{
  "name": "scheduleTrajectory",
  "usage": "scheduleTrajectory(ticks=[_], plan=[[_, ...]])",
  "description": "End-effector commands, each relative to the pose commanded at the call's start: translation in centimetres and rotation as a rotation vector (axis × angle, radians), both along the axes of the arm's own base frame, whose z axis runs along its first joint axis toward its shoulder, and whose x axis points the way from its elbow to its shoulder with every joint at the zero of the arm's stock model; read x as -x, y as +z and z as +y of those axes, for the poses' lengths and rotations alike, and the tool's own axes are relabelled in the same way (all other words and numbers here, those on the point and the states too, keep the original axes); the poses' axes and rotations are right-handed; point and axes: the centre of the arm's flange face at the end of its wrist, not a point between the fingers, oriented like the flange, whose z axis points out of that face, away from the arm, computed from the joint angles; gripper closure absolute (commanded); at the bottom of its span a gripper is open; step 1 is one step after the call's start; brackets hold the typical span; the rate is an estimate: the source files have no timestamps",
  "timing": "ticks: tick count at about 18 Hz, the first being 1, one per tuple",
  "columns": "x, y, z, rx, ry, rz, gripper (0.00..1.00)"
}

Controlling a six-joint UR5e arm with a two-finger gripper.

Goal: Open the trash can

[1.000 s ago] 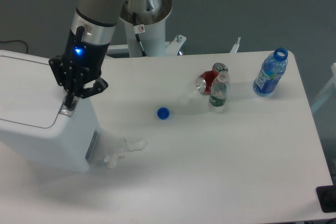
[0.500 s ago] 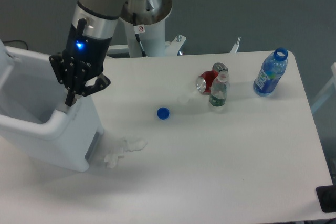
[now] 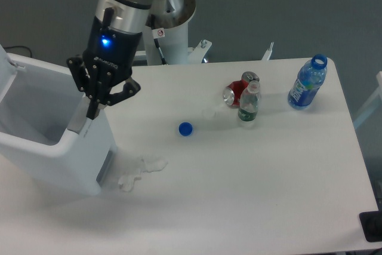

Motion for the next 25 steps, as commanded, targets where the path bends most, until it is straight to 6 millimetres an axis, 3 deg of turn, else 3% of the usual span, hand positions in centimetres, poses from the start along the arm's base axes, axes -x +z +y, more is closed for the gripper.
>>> scheduleTrajectory(ticks=[2, 7, 12, 15, 20, 25], plan=[[1.8, -0.9, -0.4, 0.012, -0.018, 0.029, 0.0], [4.8, -5.7, 0.3, 0.106, -0.006, 0.032, 0.0], [8.3, -11.3, 0.6, 0.321, -0.082, 0.206, 0.0], [9.6, -13.2, 0.1, 0.45, -0.144, 0.311, 0.0], [11.9, -17.3, -0.2, 0.555, -0.258, 0.342, 0.0], [12.5, -19.3, 0.1, 0.591, -0.28, 0.341, 0.0]])
